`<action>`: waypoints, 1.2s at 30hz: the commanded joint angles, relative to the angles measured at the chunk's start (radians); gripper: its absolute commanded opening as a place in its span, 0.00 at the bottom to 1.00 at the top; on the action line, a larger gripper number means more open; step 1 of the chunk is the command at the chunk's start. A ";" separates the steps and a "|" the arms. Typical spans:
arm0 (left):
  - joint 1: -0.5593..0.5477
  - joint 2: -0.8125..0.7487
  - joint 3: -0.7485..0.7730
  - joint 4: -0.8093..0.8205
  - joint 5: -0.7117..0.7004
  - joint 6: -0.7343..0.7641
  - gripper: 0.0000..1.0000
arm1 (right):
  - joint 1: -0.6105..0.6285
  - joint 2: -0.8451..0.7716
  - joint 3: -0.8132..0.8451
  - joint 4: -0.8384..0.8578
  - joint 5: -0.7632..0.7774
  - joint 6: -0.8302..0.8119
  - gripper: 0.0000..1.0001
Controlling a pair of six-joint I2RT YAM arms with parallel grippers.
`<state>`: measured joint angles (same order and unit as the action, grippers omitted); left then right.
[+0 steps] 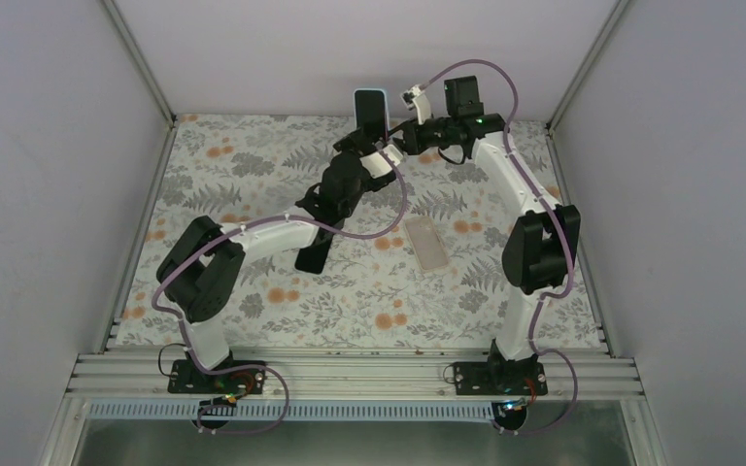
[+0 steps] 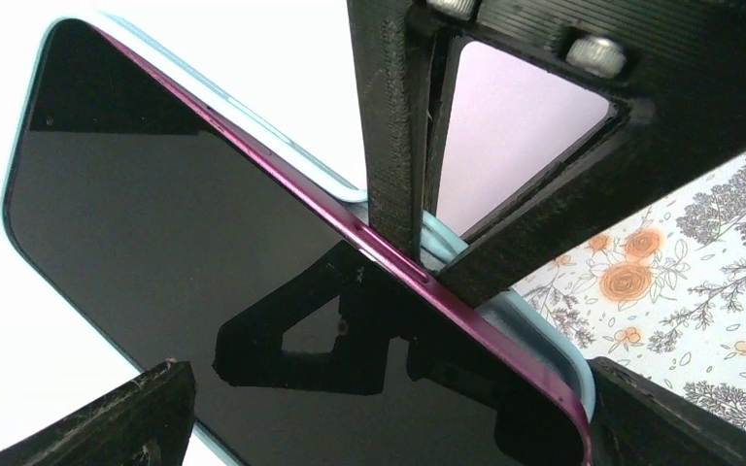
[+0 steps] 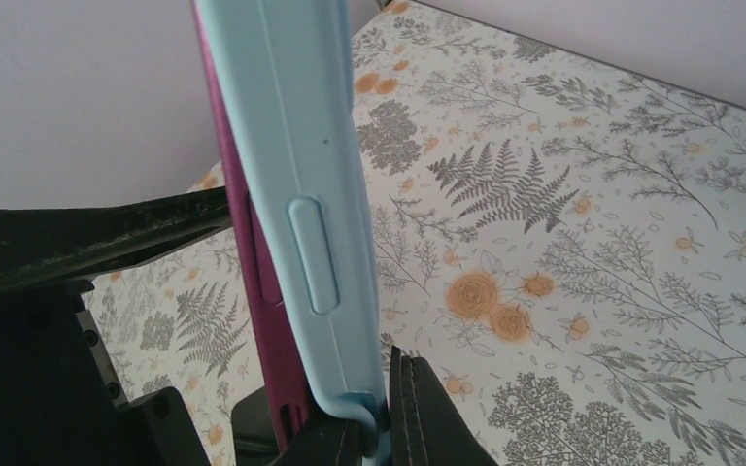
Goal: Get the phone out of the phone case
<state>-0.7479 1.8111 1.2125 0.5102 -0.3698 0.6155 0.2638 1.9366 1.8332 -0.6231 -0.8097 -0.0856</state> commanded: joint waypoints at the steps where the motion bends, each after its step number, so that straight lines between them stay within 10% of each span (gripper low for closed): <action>1: 0.017 -0.067 -0.031 0.105 -0.047 0.027 0.96 | -0.003 -0.035 0.014 0.010 -0.019 -0.026 0.03; 22: 0.062 -0.104 -0.074 0.271 -0.128 0.102 0.74 | 0.003 -0.036 -0.007 -0.027 0.003 -0.067 0.03; 36: 0.063 -0.164 -0.120 0.238 -0.033 0.083 0.98 | 0.002 -0.009 0.021 -0.047 0.034 -0.099 0.03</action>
<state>-0.7242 1.7279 1.0878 0.6411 -0.3508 0.7143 0.2943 1.9324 1.8454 -0.6117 -0.8360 -0.1402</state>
